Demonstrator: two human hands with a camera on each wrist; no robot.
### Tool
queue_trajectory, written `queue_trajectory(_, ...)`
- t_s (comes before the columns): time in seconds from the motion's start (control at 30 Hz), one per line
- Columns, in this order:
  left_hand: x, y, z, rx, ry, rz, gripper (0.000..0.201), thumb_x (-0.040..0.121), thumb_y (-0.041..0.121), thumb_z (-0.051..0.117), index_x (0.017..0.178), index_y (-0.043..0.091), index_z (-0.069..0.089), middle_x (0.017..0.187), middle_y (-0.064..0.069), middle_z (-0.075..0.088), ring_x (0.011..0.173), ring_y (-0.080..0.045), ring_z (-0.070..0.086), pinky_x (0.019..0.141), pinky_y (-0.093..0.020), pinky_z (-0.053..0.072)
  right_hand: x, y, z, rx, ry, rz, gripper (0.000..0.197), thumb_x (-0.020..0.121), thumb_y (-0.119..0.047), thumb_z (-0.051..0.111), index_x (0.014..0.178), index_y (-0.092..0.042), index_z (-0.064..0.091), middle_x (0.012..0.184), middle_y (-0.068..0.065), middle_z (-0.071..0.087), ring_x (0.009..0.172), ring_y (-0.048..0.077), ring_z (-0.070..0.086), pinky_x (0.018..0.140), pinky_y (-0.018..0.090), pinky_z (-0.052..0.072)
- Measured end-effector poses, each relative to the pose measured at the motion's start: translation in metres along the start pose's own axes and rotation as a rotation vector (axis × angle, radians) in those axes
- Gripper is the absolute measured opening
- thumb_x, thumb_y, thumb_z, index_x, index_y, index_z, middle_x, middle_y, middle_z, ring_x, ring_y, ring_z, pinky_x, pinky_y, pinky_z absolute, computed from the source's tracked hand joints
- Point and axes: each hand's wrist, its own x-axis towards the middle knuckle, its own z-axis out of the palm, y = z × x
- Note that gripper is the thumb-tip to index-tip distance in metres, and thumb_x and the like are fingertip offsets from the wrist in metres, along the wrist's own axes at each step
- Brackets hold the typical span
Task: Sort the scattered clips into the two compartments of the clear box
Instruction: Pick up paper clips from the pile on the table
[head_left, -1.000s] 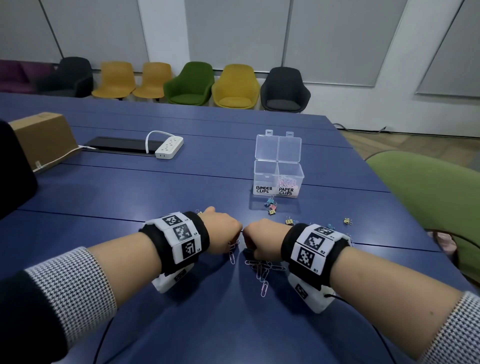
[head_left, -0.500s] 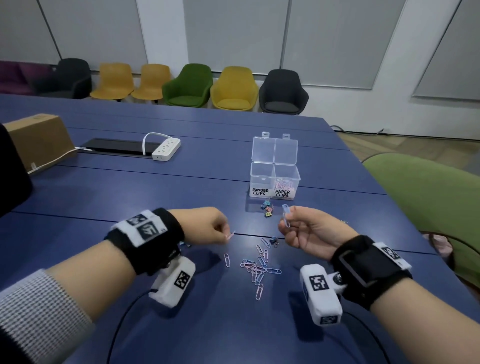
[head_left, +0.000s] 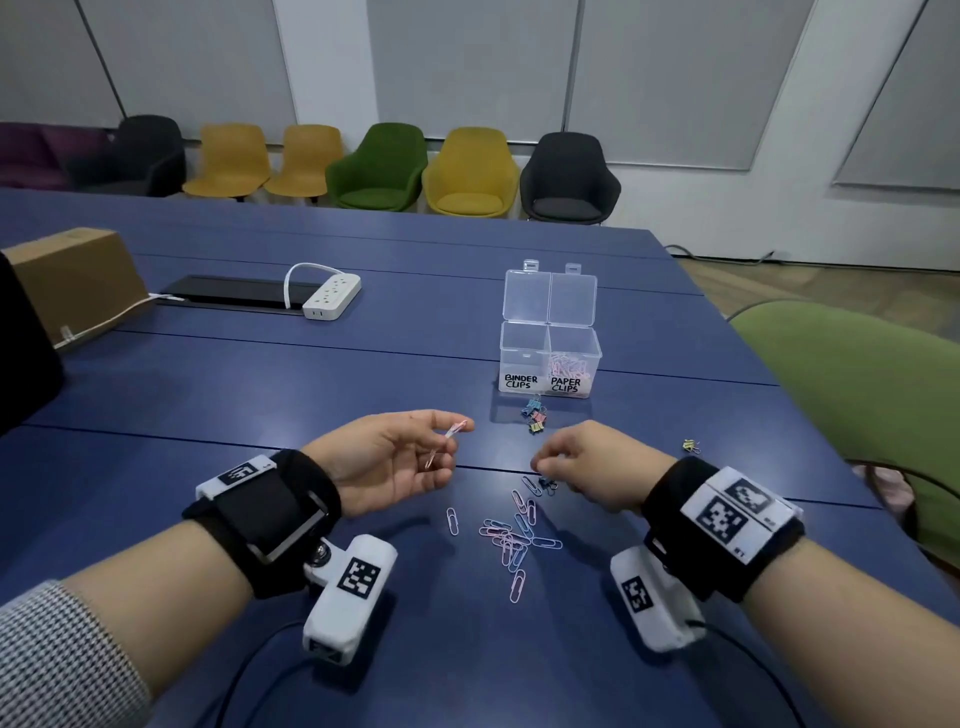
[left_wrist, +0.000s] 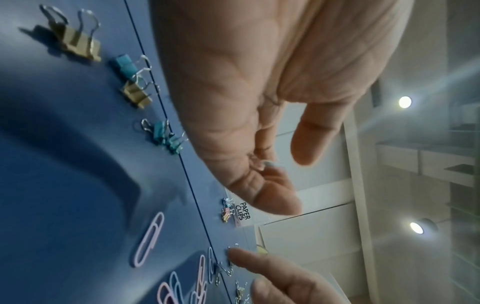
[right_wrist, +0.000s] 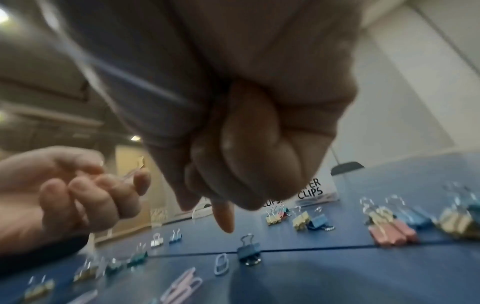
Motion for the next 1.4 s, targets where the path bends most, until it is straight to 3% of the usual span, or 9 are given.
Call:
queue_trajectory(0.07,0.002,0.003,0.002,-0.037,0.022,-0.083,0.021,0.076,0.005,0.047,0.09,0.0,0.061,0.071,-0.009,0.054,0.056,-0.018,0.055,0.053,-0.024,0.054,0.0,-0.005,0.001,-0.385,-0.043,-0.039,0.03,0.095,-0.024,0.047,0.118,-0.016,0.064,0.111,0.005,0.066,0.097,0.023,0.06,0.084,0.028,0.049)
queue_trajectory(0.17,0.004,0.003,0.008,0.097,0.053,-0.201,0.015,0.08,0.016,0.042,0.071,0.007,0.051,0.064,-0.005,0.046,0.049,-0.016,0.044,0.044,-0.021,0.04,-0.005,-0.009,0.005,-0.571,-0.12,-0.043,0.037,0.096,-0.019,0.042,0.129,-0.019,0.057,0.13,0.006,0.057,0.12,0.027,0.052,0.099,0.034,0.042)
queue_trajectory(0.3,0.004,-0.005,0.016,0.637,0.164,-0.223,0.036,0.095,0.027,0.047,0.062,0.017,0.039,0.056,0.002,0.031,0.043,-0.012,0.027,0.04,-0.019,0.021,-0.015,-0.004,0.002,-0.577,-0.183,-0.112,0.04,0.094,-0.02,0.044,0.131,-0.032,0.055,0.127,-0.005,0.057,0.118,0.019,0.051,0.094,0.026,0.038)
queue_trajectory(0.4,0.001,-0.006,0.024,1.318,0.185,-0.258,0.04,0.096,0.042,0.043,0.065,0.015,0.043,0.058,-0.002,0.038,0.046,-0.018,0.034,0.045,-0.02,0.028,-0.019,0.0,0.001,-0.552,-0.177,-0.144,0.031,0.086,-0.029,0.058,0.116,-0.033,0.064,0.096,-0.008,0.059,0.091,0.015,0.052,0.079,0.023,0.04)
queue_trajectory(0.47,0.001,-0.008,0.033,1.655,0.192,-0.274,0.052,0.094,0.055,0.037,0.071,0.01,0.049,0.066,-0.005,0.046,0.061,-0.023,0.045,0.059,-0.025,0.038,-0.018,-0.001,0.004,-0.58,-0.142,-0.131,0.034,0.078,-0.038,0.069,0.11,-0.028,0.064,0.094,-0.003,0.059,0.091,0.019,0.056,0.075,0.027,0.044)
queue_trajectory(0.67,0.007,-0.024,0.061,2.04,0.139,-0.315,0.083,0.058,0.095,0.038,0.059,0.012,0.049,0.059,-0.001,0.051,0.064,-0.023,0.052,0.06,-0.029,0.04,-0.01,-0.009,0.017,-0.658,-0.158,-0.14,0.039,0.079,-0.036,0.07,0.107,-0.013,0.058,0.101,0.005,0.063,0.094,0.025,0.057,0.074,0.032,0.043)
queue_trajectory(0.93,0.014,-0.03,0.075,2.138,-0.02,-0.148,0.053,0.086,0.059,0.051,0.058,0.016,0.04,0.06,-0.002,0.043,0.062,-0.024,0.045,0.057,-0.027,0.035,0.001,-0.009,0.031,-0.7,-0.173,-0.16,0.025,0.086,-0.022,0.055,0.099,-0.002,0.064,0.097,0.016,0.068,0.084,0.032,0.063,0.07,0.035,0.05)
queue_trajectory(1.13,0.025,-0.03,0.052,2.032,-0.069,-0.125,0.042,0.09,0.042,0.053,0.09,0.001,0.065,0.077,-0.01,0.056,0.073,-0.027,0.05,0.068,-0.032,0.044,-0.003,-0.009,0.032,-0.733,-0.203,-0.159,0.015,0.087,-0.018,0.049,0.081,-0.005,0.054,0.078,0.012,0.051,0.072,0.029,0.048,0.063,0.03,0.039)
queue_trajectory(1.4,0.021,-0.032,0.049,2.073,-0.079,-0.08,0.033,0.093,0.027,0.042,0.086,0.0,0.06,0.079,-0.013,0.053,0.071,-0.028,0.047,0.066,-0.033,0.043,-0.006,-0.009,0.033,-0.693,-0.222,-0.128,0.031,0.087,-0.017,0.049,0.059,-0.009,0.038,0.062,0.01,0.042,0.065,0.027,0.042,0.055,0.028,0.035)
